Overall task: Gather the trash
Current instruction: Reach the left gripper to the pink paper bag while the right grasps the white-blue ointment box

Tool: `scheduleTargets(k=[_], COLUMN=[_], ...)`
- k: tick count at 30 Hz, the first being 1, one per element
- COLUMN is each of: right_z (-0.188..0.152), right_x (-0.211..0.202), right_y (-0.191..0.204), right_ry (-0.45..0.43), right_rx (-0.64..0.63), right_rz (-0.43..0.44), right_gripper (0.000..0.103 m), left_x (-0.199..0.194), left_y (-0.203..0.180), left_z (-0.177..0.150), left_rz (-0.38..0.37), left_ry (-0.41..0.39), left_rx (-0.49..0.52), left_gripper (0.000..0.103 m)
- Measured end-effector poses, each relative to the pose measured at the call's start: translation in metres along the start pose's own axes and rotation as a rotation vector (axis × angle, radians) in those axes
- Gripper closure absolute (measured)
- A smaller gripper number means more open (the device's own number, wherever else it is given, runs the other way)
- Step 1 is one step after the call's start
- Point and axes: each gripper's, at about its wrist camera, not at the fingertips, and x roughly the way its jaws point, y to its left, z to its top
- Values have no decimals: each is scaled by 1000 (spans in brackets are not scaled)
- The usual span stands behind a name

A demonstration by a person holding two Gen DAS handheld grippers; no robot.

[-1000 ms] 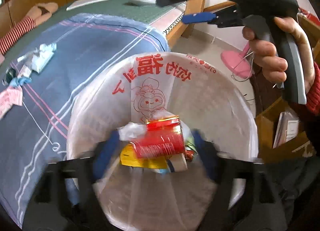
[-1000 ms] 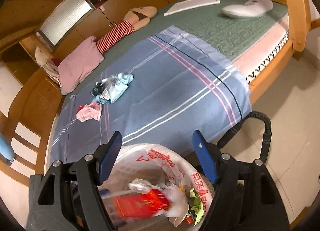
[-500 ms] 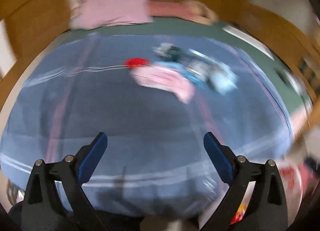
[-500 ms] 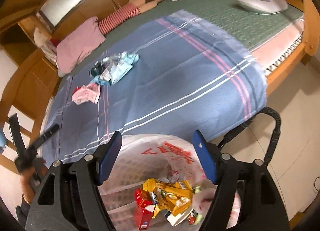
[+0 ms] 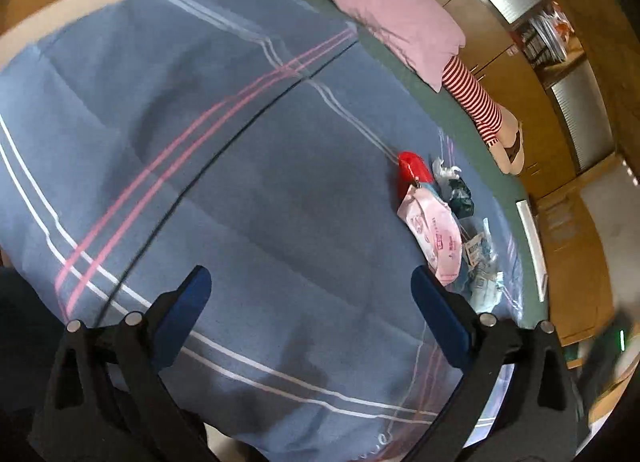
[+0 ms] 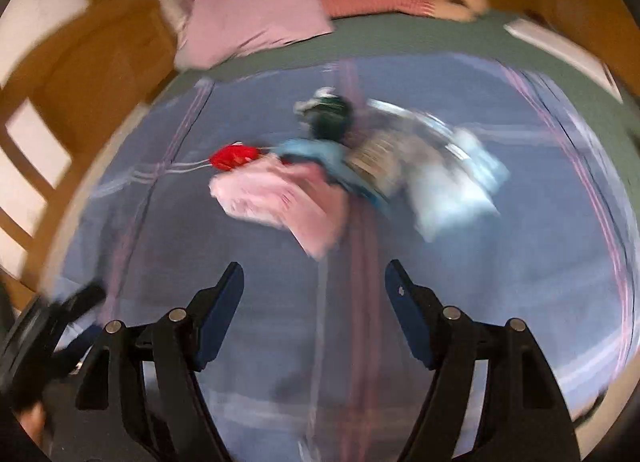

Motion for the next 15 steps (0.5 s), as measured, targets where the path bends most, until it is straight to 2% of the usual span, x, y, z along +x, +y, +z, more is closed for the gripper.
scheduleTargets(k=[2, 5, 8, 10, 11, 14, 15], right_z=[27, 49, 53, 45, 39, 25, 22], right_x=[34, 69, 102, 117, 117, 112, 109], right_y=[24, 39, 47, 49, 48, 42, 40], right_ry=[21, 37, 87, 131, 132, 140, 144], right_rx=[-83, -135, -185, -216, -213, -199, -188], right_rz=[-52, -134, -180, -164, -131, -92, -71], right_gripper=[31, 31, 31, 32, 44, 67, 71], left_x=[7, 12, 15, 15, 15, 15, 14], left_y=[-1, -5, -6, -5, -4, -1, 1], left_z=[-3, -7, -6, -5, -5, -4, -4], left_rz=[-2, -4, -7, -7, -6, -1, -4], left_ry=[33, 48, 29, 24, 23, 13, 8], left_rx=[7, 27, 17, 3, -2, -27, -42], left_gripper=[4, 4, 4, 4, 4, 4, 4])
